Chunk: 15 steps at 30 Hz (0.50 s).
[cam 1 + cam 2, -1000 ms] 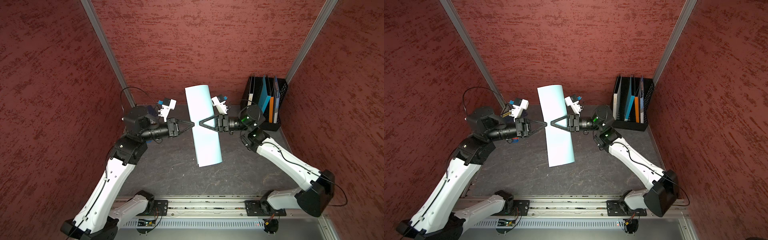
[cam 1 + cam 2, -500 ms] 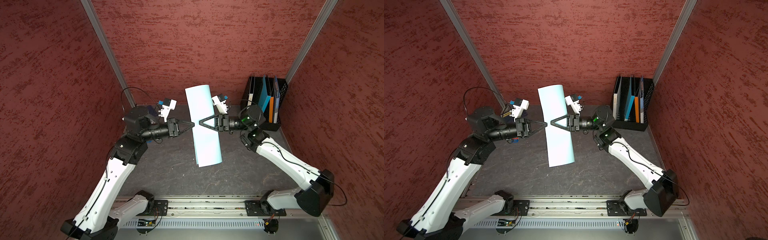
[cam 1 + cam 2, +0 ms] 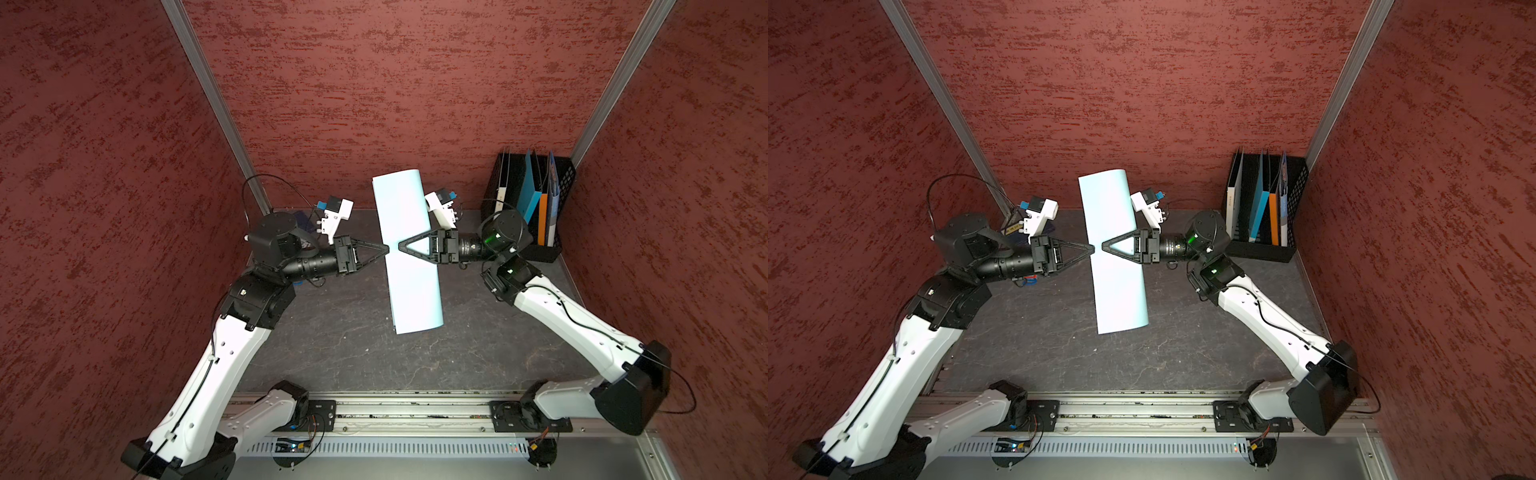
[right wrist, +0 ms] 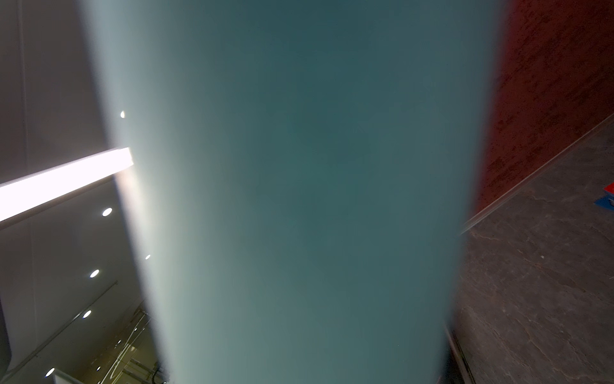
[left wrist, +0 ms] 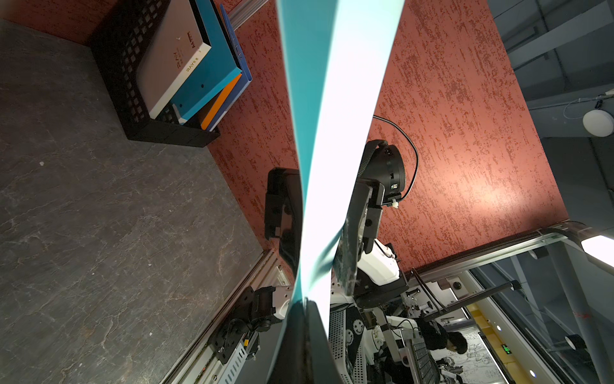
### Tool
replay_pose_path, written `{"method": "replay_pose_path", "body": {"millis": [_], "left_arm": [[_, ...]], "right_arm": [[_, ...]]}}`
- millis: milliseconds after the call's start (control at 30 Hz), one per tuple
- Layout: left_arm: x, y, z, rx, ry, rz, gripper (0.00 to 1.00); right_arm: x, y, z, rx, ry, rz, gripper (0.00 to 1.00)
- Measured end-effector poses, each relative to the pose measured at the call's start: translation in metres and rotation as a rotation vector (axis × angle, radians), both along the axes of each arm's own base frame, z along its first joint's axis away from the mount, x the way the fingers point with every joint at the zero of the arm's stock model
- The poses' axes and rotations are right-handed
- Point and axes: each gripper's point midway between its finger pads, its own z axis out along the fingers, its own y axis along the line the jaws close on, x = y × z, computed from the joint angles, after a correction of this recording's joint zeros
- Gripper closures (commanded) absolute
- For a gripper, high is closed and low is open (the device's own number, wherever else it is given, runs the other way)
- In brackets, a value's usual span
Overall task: Fold the rectangular paper in half along the long edge
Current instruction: Fold the paper.
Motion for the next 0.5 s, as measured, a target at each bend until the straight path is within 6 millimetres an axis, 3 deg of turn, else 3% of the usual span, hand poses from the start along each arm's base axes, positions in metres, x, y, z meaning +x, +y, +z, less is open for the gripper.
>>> {"method": "replay_pose_path", "body": {"millis": [100,200,300,367,500], "left_arm": [[-0.0001,0.0,0.0,-0.001,0.001,-0.001,0.93],[-0.0001,0.0,0.0002,-0.002,0.004,0.0,0.79],[-0.0002,0.0,0.0002,-0.002,0.004,-0.001,0.79],[-0.0002,0.0,0.0002,-0.003,0.005,0.0,0.72],[-0.0002,0.0,0.0002,-0.003,0.005,-0.001,0.68]], "right_arm": [[-0.0003,-0.0001,0.0006,0.002,0.001,0.001,0.76],[-0.0004,-0.0003,0.0011,0.004,0.002,0.002,0.76],[-0.0005,-0.0003,0.0013,0.004,0.006,0.003,0.76],[-0.0006,-0.0003,0.0015,0.004,0.006,0.003,0.76],[-0.0006,-0.0004,0.0016,0.005,0.005,0.003,0.75]]}}
